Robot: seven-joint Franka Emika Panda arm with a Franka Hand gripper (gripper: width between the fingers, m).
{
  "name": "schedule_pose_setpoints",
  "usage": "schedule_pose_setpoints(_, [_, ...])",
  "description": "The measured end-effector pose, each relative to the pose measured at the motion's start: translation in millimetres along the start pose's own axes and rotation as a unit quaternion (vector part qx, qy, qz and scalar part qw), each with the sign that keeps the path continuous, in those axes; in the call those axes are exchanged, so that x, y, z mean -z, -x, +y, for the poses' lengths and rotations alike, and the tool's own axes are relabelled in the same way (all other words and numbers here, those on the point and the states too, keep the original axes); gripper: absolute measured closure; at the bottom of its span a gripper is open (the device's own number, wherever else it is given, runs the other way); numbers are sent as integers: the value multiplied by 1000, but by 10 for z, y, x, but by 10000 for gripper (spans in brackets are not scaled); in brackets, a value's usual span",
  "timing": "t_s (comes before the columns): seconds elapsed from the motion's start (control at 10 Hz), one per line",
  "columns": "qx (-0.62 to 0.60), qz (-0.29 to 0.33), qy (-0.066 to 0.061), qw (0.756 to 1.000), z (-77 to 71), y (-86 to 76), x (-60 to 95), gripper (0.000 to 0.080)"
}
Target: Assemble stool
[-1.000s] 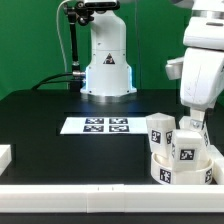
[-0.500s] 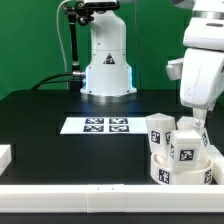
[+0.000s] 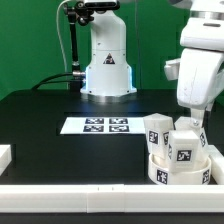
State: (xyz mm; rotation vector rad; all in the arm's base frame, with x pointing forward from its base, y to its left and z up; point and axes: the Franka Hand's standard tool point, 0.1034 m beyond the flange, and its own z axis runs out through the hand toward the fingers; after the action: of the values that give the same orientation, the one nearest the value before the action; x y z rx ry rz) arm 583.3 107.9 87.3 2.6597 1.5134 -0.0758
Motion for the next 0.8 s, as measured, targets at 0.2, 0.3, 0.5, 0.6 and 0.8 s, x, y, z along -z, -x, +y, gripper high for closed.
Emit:
schedule_pose_setpoints(0.2, [-34, -1, -1, 999, 18, 21, -1, 471])
schedule_pose_setpoints(0.3, [-66, -1, -1, 998, 17, 22, -2, 471])
schedule_pose_setpoints(0.5, [-137, -1, -1, 991, 16, 23, -3, 469])
schedule_pose_setpoints(0.6, [-159, -1, -1, 987, 16, 23, -4, 469])
schedule_pose_setpoints(0.8, [-281, -1, -2, 960, 3, 10, -9, 469])
